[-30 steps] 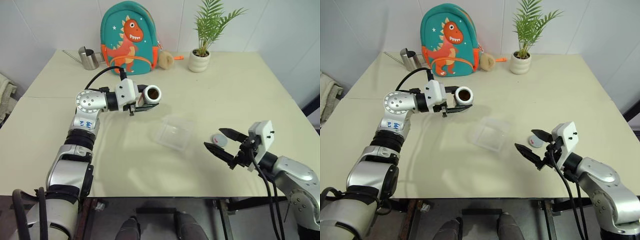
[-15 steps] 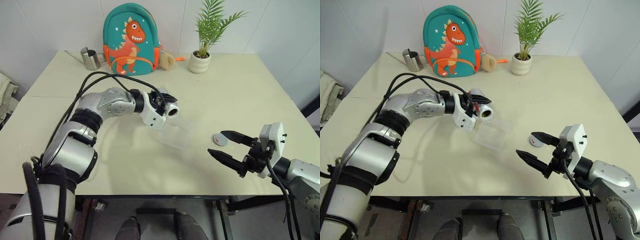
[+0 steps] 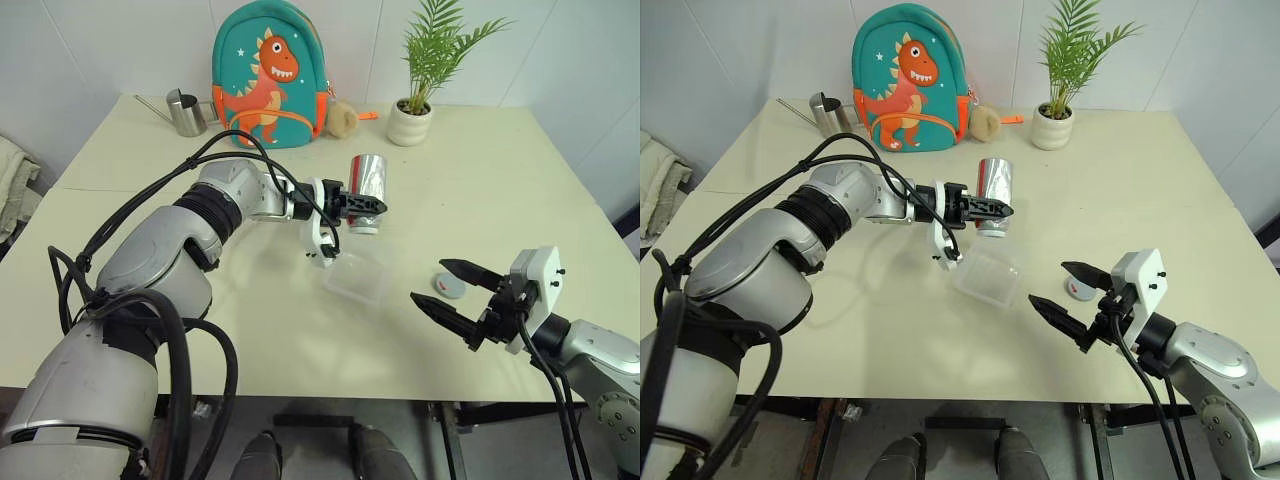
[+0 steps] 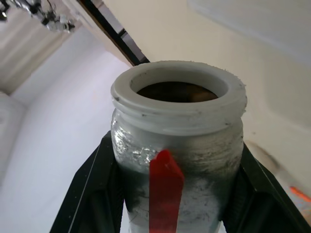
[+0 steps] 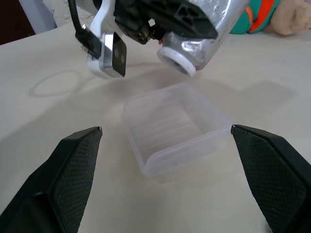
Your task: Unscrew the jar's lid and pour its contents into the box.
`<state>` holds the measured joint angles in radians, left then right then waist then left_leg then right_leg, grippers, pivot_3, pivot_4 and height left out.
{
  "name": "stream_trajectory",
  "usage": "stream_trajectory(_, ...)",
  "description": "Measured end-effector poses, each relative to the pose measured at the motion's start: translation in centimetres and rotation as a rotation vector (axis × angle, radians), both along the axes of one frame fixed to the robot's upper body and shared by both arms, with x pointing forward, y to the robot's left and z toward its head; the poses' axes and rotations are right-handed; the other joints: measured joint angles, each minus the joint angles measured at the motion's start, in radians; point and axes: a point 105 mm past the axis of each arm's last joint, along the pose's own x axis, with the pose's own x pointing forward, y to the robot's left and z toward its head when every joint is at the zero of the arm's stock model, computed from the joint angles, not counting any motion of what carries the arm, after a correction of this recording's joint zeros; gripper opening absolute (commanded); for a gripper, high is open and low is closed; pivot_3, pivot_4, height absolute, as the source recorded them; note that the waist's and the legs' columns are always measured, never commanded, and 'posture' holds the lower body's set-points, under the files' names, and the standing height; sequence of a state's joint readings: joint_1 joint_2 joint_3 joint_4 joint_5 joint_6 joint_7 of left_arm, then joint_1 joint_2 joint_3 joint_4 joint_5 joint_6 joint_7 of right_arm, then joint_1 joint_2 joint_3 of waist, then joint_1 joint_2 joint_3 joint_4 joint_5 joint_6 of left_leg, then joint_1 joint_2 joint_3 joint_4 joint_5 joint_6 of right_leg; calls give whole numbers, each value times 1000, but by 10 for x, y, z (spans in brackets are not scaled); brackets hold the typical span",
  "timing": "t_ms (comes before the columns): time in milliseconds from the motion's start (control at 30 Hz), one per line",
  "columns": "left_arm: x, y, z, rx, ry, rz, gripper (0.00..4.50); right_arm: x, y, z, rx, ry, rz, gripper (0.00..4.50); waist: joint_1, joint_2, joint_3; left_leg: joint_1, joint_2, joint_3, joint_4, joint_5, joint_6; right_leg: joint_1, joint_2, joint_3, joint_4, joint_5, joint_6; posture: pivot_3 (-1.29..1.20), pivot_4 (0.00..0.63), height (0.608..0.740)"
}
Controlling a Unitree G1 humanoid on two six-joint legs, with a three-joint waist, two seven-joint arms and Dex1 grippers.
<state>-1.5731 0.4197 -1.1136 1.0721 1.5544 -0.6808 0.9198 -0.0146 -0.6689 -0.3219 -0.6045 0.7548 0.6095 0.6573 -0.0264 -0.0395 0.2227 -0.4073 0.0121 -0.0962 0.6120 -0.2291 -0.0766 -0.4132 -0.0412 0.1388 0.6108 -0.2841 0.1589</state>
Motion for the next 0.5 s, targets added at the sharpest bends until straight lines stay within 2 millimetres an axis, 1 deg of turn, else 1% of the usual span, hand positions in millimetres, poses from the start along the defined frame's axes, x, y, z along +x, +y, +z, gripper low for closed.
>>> stream_trajectory(267,-5,-4,4,3,-161,-129,2045,1,0,0,-1,-1,-4,4478,2,0,0,0,0,0,1,-1,1,0,0,0,1,-1,0,0,150,740)
stream_trajectory(500,-24,-15,18,-51,-307,-322,2045,6,-1,5,0,-19,-6,4478,0,0,0,1,0,0,2,-1,1,0,0,0,4,-1,0,0,150,740)
